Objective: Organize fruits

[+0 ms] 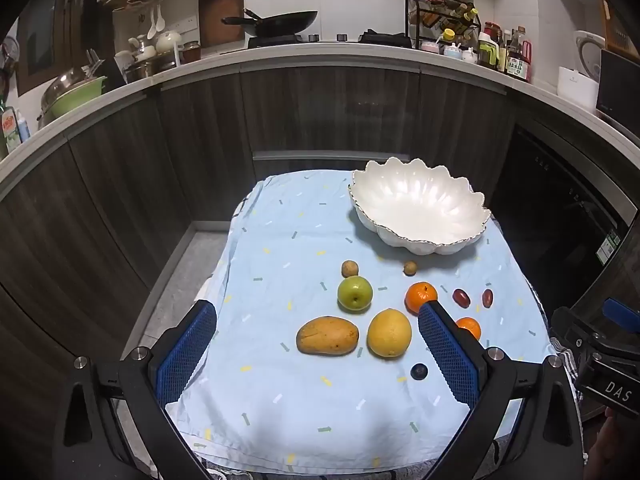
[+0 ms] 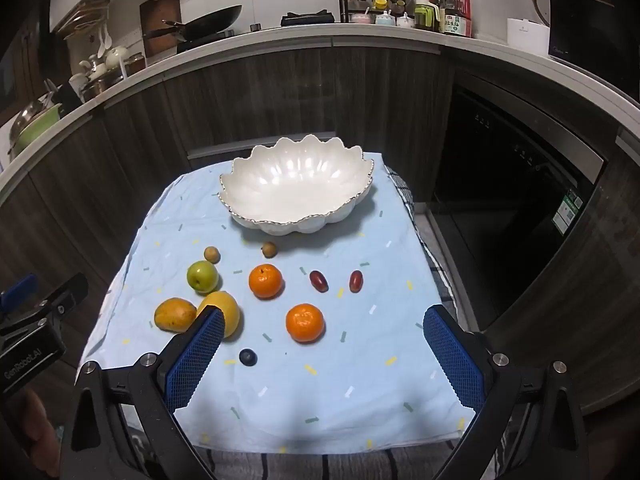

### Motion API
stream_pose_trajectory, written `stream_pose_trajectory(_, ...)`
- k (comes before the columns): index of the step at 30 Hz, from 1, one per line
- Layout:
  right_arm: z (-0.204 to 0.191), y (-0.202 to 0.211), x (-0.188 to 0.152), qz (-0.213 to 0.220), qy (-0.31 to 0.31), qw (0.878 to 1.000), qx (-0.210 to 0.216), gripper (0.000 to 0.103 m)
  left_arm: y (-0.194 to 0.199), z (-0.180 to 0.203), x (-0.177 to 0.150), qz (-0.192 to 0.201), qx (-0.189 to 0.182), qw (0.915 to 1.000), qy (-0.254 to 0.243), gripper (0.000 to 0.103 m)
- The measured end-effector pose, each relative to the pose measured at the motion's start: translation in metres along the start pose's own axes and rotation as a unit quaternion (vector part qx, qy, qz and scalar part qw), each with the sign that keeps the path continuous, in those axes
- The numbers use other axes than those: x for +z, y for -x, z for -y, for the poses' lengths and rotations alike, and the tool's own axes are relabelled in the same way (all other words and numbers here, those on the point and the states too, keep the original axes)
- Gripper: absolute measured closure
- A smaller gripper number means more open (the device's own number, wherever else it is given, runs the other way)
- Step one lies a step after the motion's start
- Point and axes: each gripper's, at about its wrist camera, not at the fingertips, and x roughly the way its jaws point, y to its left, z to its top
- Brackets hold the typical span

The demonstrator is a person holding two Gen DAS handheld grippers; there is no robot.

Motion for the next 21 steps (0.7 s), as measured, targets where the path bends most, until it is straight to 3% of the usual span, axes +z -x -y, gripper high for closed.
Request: stream_pose_trajectory(21,0.001,0.005,-0.001,0.012,-0.001,1.0,-0.001,0.002,0.009,-0.001,-0.001,0.008,-0.003,1.0,0.002,0.0)
